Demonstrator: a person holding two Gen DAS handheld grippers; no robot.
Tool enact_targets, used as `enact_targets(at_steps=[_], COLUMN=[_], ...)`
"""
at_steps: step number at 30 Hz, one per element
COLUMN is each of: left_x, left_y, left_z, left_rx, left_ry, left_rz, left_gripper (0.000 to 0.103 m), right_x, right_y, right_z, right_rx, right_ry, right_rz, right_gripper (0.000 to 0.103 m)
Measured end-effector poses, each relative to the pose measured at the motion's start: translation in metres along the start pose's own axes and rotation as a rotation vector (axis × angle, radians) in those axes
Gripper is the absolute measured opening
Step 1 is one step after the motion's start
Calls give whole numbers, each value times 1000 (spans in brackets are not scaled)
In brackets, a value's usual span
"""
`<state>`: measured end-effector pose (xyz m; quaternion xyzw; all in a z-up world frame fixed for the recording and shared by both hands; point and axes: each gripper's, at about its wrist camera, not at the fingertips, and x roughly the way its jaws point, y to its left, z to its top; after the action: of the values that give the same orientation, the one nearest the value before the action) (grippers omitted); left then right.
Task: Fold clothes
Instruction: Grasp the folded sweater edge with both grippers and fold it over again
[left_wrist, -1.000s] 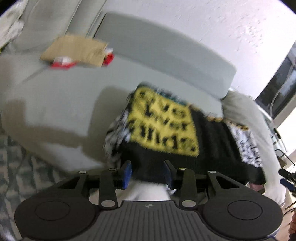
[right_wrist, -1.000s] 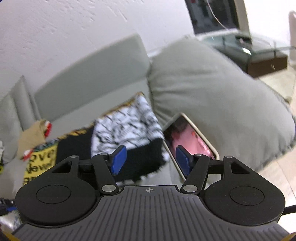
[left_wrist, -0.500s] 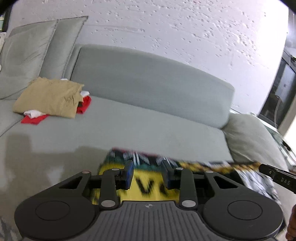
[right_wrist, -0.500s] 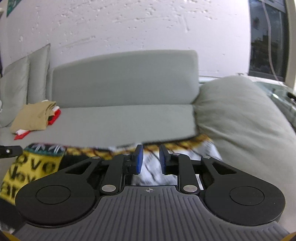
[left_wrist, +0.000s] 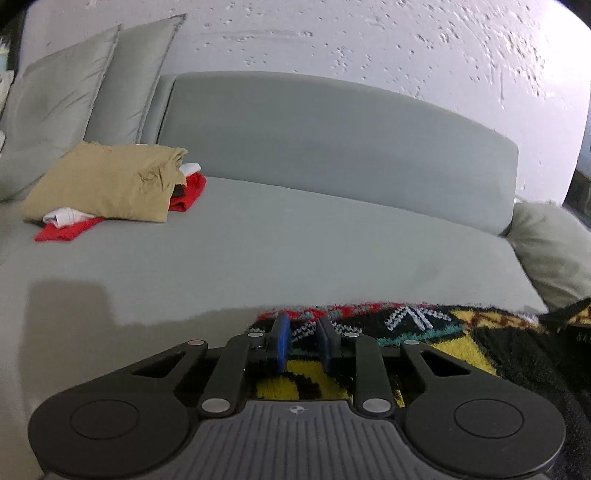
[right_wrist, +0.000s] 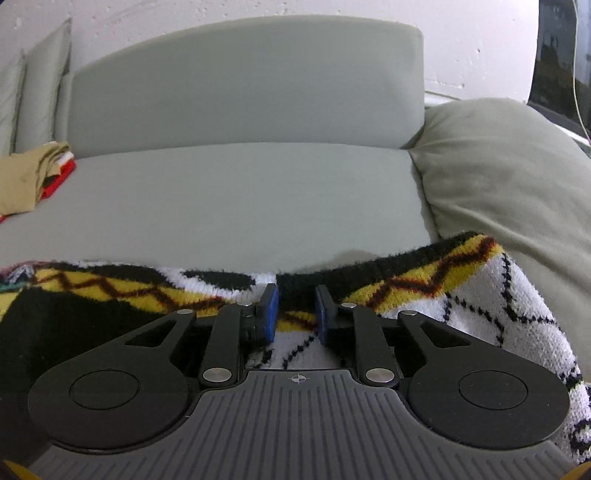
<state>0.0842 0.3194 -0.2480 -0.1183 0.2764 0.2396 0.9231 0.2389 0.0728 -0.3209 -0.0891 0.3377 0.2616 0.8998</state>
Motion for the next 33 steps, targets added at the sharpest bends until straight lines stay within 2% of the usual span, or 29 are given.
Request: enact_targets(at_steps=[2,3,4,6,7,9,11,13,16,18,19,20,21,23,24,29,33], left_x=[-8,-14,-22,-44,-55,-78,-100,-115,-119,-112,-105,-94,-81,-58,-55,-51,-57], left_y=[-8,-12,-14,-21,-25,-36,-46,-60,-83,-100,-108,-114,-115,-117,-117,-122,-130], left_z=[6,10,13,16,16,10,4,-6,-18,-22,-26,-30,-34,-40,-37,-31,-32], left_rx=[55,78,90,83,81,84,86,79,77,112,138,167,173,184,185,201,239], left_ry=[21,33,45,67,78,98,121,163,170,122,102,114,164,255,271,321,320], left_rz=[4,-1,-8,-27,-36,-52,-73,-128,-242,-255,-235,-201,-172,-121,-119,-99,-69], left_gripper=[23,26,37,51,57,57,57,53,52,47,42,37,27,27,27,27,27], right_x=[-10,-22,-36,-76,-97,-136,-163,-183,-189,-177,-168,-156,-147,-129,-122,-122,-132], right_y=[-2,-2,-2,-10,-16,-24,-31,-45,-59,-59,-56,-54,-52,-49,-47,-48,-42], right_z=[6,10,13,13,12,6,-2,-12,-27,-36,-42,-47,-53,-64,-68,-63,-51], right_rx=[3,4,16,57,73,74,67,102,173,159,140,119,90,31,5,3,24], right_ry=[18,29,32,-5,-37,-77,-77,-81,-62,-37,-12,26,48,93,113,133,153], right_rz=[7,8,7,33,63,91,80,92,123,133,124,103,83,42,24,21,3], right_gripper=[22,27,39,55,57,57,57,56,53,48,46,43,42,42,41,42,44])
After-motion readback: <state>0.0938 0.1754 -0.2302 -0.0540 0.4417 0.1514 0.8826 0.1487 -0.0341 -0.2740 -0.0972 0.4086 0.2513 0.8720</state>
